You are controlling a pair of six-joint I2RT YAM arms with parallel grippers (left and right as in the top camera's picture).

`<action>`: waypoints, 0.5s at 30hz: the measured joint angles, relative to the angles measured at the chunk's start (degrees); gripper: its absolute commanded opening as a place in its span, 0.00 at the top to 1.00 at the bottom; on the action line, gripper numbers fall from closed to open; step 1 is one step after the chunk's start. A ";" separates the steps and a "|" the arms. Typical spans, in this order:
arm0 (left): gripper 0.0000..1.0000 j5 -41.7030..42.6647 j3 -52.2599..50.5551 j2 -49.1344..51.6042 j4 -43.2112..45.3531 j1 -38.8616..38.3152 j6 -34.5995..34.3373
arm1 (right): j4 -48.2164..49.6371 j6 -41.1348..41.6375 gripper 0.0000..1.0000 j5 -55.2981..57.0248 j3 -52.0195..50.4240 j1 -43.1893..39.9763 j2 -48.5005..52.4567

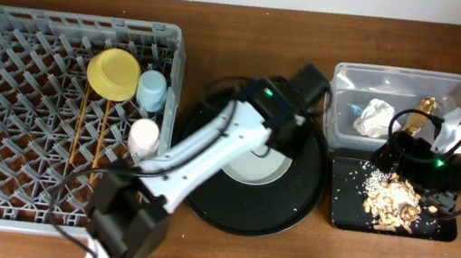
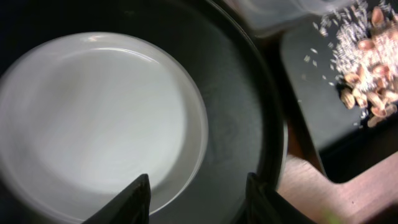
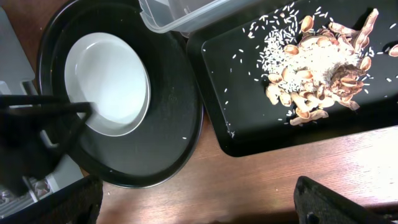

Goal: Sort waste into correct bins and load items into the dishwasher rack
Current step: 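Grasp the white plate's edge on the tray with the left gripper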

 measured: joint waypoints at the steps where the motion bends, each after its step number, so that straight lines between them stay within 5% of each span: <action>1: 0.50 0.24 0.00 0.98 0.79 -0.87 -0.02 | 0.00 -0.02 0.01 -0.02 0.00 0.00 0.00; 15: 0.51 -1.68 -0.11 10.25 2.73 -2.99 -1.57 | 0.00 0.00 0.01 -0.02 0.00 0.00 0.00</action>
